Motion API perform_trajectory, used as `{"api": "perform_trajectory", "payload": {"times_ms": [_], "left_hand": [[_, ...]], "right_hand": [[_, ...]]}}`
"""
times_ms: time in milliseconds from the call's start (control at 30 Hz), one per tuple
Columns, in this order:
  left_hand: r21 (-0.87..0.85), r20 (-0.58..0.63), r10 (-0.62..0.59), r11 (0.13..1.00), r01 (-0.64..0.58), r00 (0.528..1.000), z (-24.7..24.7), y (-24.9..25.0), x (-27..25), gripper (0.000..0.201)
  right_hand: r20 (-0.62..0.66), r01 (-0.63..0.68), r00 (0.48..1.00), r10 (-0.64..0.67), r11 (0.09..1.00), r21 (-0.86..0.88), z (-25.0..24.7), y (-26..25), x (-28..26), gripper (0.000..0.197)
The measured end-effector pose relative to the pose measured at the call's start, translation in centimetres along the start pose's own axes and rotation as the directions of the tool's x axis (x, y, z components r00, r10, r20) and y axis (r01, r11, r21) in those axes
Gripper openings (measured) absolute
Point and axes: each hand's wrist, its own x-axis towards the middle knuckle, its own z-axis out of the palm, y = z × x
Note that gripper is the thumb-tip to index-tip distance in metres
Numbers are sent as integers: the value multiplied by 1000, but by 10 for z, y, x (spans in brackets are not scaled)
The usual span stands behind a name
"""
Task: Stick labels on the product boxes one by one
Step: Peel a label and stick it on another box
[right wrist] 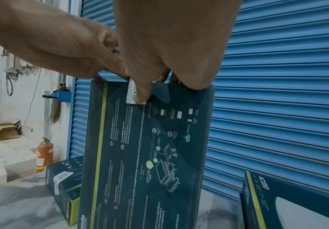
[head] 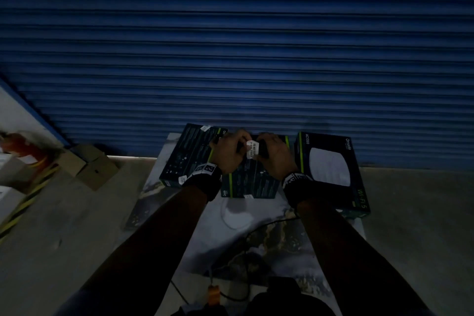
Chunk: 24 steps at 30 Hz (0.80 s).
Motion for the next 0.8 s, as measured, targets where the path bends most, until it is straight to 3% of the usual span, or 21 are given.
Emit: {"api": "perform_trajectory", "payload": {"times_ms": [400,600,800], "left_hand": [[56,-85,-83,995,88,993,19,-22,2,19],[186,-42,-68,980,74,997,19,-24,-8,47],[246,-121,-91,962,119,988,30,-18,-9,61]], "right_hand": [[-28,46,999,-47,999,-23,10,5,0,58],[32,145,989,-144,989,-16,1,15,0,56],[63,180,982,-180,984,8,-4,21,1,52]]}}
